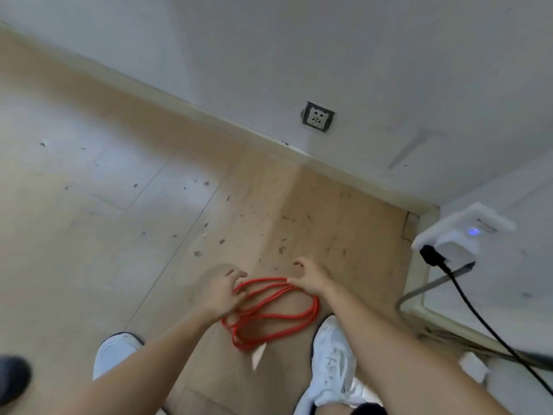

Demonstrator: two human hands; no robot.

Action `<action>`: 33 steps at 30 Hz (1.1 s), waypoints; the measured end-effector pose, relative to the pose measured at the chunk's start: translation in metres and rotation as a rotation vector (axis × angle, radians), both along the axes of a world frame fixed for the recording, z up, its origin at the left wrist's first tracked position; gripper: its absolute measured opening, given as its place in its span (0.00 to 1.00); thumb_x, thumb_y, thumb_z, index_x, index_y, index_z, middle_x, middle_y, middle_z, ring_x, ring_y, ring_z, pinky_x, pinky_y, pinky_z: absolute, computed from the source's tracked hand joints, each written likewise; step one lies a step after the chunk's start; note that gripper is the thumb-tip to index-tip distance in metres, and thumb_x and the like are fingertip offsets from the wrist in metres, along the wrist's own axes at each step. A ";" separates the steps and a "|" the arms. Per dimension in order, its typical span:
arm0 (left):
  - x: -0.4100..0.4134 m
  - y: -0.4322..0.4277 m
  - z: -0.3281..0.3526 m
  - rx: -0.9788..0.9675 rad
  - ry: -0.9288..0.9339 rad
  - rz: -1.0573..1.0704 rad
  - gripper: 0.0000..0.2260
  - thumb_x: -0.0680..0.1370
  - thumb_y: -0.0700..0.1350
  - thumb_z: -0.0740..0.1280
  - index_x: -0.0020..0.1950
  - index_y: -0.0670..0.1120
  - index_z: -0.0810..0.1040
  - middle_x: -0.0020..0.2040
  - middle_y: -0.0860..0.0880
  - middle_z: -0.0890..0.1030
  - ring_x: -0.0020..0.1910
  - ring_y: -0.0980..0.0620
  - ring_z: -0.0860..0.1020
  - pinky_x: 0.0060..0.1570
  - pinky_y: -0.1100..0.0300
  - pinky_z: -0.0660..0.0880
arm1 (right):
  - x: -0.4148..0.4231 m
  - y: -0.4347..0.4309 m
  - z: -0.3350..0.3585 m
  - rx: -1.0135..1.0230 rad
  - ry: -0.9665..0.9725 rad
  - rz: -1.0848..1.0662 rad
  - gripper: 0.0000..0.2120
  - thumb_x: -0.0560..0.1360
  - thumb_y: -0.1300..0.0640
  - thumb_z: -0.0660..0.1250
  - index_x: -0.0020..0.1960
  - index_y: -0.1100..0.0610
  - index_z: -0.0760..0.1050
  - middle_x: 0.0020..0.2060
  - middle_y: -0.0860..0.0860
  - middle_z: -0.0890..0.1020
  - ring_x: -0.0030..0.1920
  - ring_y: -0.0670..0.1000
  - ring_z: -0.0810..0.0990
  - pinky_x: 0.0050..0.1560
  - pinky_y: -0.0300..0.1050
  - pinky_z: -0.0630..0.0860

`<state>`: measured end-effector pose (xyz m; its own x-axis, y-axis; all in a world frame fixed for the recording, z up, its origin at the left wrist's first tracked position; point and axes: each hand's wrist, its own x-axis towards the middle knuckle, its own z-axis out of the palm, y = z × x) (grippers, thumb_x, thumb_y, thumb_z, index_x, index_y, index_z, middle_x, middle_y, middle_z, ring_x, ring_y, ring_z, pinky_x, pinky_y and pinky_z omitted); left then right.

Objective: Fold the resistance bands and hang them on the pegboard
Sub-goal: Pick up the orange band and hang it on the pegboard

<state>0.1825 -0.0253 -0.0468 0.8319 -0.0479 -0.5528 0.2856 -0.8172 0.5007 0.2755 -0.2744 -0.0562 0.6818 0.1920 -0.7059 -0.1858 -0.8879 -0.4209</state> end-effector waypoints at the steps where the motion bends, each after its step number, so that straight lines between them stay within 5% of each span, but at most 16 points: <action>1: -0.010 0.001 -0.013 -0.004 0.028 0.025 0.26 0.73 0.53 0.70 0.70 0.47 0.77 0.67 0.46 0.77 0.67 0.44 0.75 0.66 0.55 0.68 | -0.009 -0.007 -0.016 -0.035 -0.023 -0.052 0.34 0.72 0.49 0.77 0.74 0.58 0.70 0.73 0.60 0.69 0.75 0.59 0.67 0.73 0.46 0.63; 5: -0.046 -0.001 -0.047 -0.101 0.104 0.141 0.36 0.66 0.51 0.68 0.75 0.46 0.73 0.63 0.42 0.76 0.62 0.41 0.76 0.61 0.56 0.72 | -0.047 -0.032 -0.061 -0.220 -0.080 -0.200 0.36 0.72 0.49 0.77 0.73 0.62 0.67 0.71 0.63 0.70 0.71 0.63 0.69 0.72 0.52 0.66; 9: -0.052 0.004 -0.069 -0.147 0.124 0.229 0.33 0.66 0.45 0.70 0.73 0.48 0.75 0.54 0.44 0.76 0.53 0.41 0.79 0.56 0.51 0.75 | -0.057 -0.036 -0.074 -0.221 -0.092 -0.353 0.22 0.72 0.59 0.75 0.63 0.63 0.73 0.59 0.62 0.80 0.60 0.63 0.79 0.58 0.51 0.75; 14: -0.042 0.010 -0.066 -0.304 0.249 0.264 0.23 0.72 0.40 0.74 0.66 0.52 0.78 0.49 0.48 0.81 0.41 0.51 0.80 0.47 0.55 0.80 | -0.039 -0.026 -0.057 0.014 -0.026 -0.402 0.06 0.70 0.65 0.73 0.46 0.60 0.82 0.36 0.51 0.80 0.41 0.52 0.79 0.42 0.41 0.70; 16: -0.030 0.015 -0.065 -0.297 0.284 0.276 0.15 0.72 0.44 0.75 0.58 0.53 0.82 0.47 0.49 0.83 0.44 0.49 0.82 0.51 0.56 0.80 | -0.025 -0.016 -0.041 0.133 0.012 -0.383 0.08 0.69 0.66 0.75 0.42 0.55 0.80 0.34 0.48 0.79 0.39 0.50 0.78 0.42 0.40 0.72; 19: -0.006 0.024 -0.055 -0.281 0.094 0.352 0.11 0.65 0.53 0.72 0.47 0.57 0.85 0.47 0.51 0.85 0.50 0.47 0.84 0.56 0.47 0.80 | -0.003 0.002 -0.010 0.345 0.182 -0.364 0.12 0.70 0.71 0.75 0.41 0.57 0.77 0.34 0.53 0.80 0.30 0.46 0.79 0.34 0.40 0.77; 22: 0.022 0.020 -0.013 -0.345 -0.072 0.400 0.26 0.70 0.48 0.77 0.68 0.46 0.77 0.60 0.51 0.77 0.61 0.49 0.78 0.64 0.50 0.76 | 0.014 0.022 0.025 0.464 0.221 -0.253 0.10 0.71 0.71 0.75 0.45 0.58 0.78 0.34 0.53 0.81 0.32 0.47 0.81 0.40 0.44 0.80; 24: 0.036 0.018 0.015 -0.345 -0.109 0.302 0.35 0.68 0.53 0.77 0.74 0.51 0.72 0.66 0.54 0.72 0.66 0.54 0.71 0.68 0.55 0.69 | 0.023 0.036 0.049 0.518 0.194 -0.148 0.10 0.71 0.70 0.75 0.48 0.59 0.80 0.35 0.51 0.82 0.35 0.48 0.81 0.42 0.46 0.79; 27: 0.049 0.019 0.052 -0.393 -0.019 0.098 0.21 0.70 0.49 0.75 0.63 0.57 0.81 0.56 0.61 0.81 0.57 0.63 0.76 0.65 0.55 0.72 | 0.037 0.053 0.086 0.547 0.140 -0.008 0.09 0.72 0.67 0.76 0.49 0.58 0.82 0.35 0.48 0.83 0.35 0.44 0.79 0.39 0.38 0.75; 29: 0.052 0.017 0.076 -0.537 0.040 0.095 0.13 0.74 0.44 0.72 0.57 0.51 0.85 0.50 0.53 0.86 0.53 0.56 0.81 0.61 0.56 0.74 | 0.046 0.061 0.108 0.555 0.075 0.037 0.08 0.72 0.65 0.76 0.47 0.55 0.83 0.38 0.50 0.84 0.38 0.46 0.79 0.41 0.41 0.74; 33: 0.060 0.021 0.111 -0.686 -0.009 0.189 0.12 0.74 0.41 0.71 0.55 0.39 0.82 0.51 0.40 0.85 0.53 0.45 0.84 0.57 0.59 0.78 | 0.056 0.067 0.146 0.554 -0.024 0.078 0.10 0.71 0.67 0.76 0.46 0.54 0.81 0.41 0.54 0.85 0.41 0.48 0.81 0.46 0.46 0.77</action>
<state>0.2427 -0.0040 0.0638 0.8647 -0.2373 -0.4427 0.3846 -0.2541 0.8874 0.3319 -0.2070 0.0896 0.6650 0.5807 -0.4695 -0.1129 -0.5433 -0.8319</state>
